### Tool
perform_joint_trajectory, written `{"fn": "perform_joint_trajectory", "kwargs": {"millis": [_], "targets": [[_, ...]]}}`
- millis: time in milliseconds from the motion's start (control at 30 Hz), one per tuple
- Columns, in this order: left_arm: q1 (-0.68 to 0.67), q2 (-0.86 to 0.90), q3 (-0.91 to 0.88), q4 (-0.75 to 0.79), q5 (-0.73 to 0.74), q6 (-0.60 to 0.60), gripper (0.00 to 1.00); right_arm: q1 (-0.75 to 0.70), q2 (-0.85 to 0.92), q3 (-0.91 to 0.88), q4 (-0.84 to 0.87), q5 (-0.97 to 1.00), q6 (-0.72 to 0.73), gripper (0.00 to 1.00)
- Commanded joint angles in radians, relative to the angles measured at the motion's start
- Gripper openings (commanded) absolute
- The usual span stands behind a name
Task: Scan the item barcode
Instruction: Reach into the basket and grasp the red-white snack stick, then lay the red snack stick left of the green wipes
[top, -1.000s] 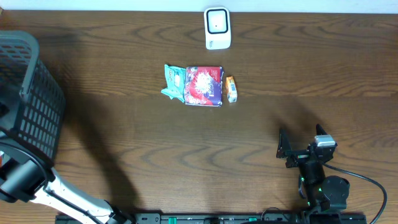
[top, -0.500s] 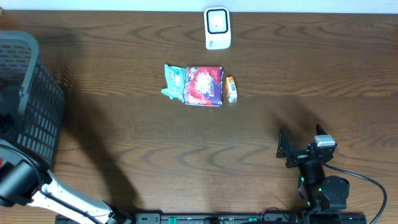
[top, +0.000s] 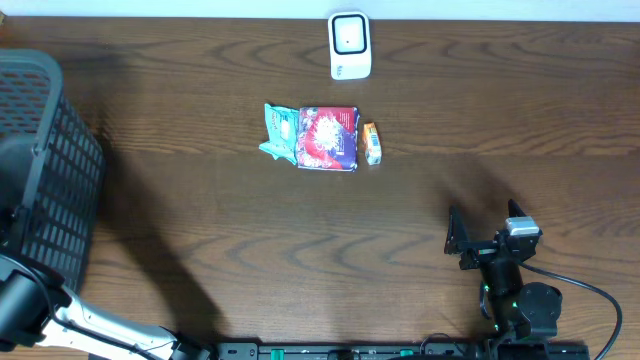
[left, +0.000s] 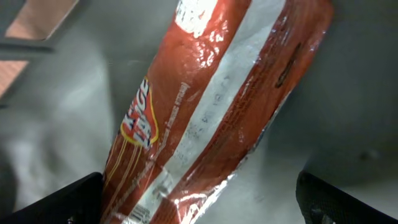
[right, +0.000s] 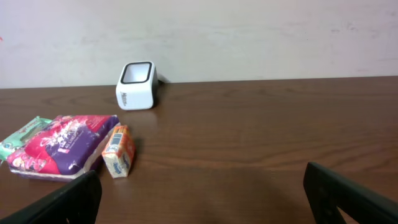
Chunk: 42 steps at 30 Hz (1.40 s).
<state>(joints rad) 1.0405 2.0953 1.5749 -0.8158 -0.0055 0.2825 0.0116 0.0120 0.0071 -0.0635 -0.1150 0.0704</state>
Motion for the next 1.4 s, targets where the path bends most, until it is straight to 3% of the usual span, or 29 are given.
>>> {"fn": "perform_joint_trajectory", "kwargs": {"millis": [0,200,233,300,367,533,700,833,967,1167,1367], "targets": [[0.0,0.004,-0.063,0.021,0.052,0.035,0.98,0.005,-0.005,-0.002,-0.004,0.001,-0.008,0.99],[0.0,0.004,-0.114,0.055,0.126,0.036,0.98,0.005,-0.005,-0.002,-0.004,0.001,-0.008,0.99],[-0.001,0.004,-0.113,0.055,0.142,0.036,0.86,0.005,-0.005,-0.002,-0.004,0.001,-0.008,0.99],[-0.001,0.003,-0.113,0.055,0.157,0.034,0.38,0.005,-0.005,-0.002,-0.004,0.001,-0.008,0.99],[-0.004,0.002,-0.113,0.05,0.156,0.034,0.08,0.005,-0.005,-0.002,-0.004,0.001,-0.008,0.99],[-0.01,-0.021,-0.099,0.046,0.25,0.027,0.08,0.005,-0.005,-0.002,-0.004,0.001,-0.008,0.99],[-0.012,-0.101,-0.054,0.126,0.629,-0.055,0.07,0.005,-0.005,-0.002,-0.004,0.001,-0.008,0.99],[-0.015,-0.199,-0.052,0.306,0.943,-0.202,0.07,0.005,-0.005,-0.002,-0.004,0.001,-0.008,0.99],[-0.04,-0.311,-0.052,0.5,1.122,-0.388,0.08,0.005,-0.005,-0.002,-0.004,0.001,-0.008,0.99],[-0.134,-0.507,-0.052,0.613,1.158,-0.484,0.07,0.005,-0.005,-0.002,-0.004,0.001,-0.008,0.99],[-0.324,-0.663,-0.052,0.639,1.159,-0.487,0.07,0.005,-0.005,-0.002,-0.004,0.001,-0.008,0.99]]}}
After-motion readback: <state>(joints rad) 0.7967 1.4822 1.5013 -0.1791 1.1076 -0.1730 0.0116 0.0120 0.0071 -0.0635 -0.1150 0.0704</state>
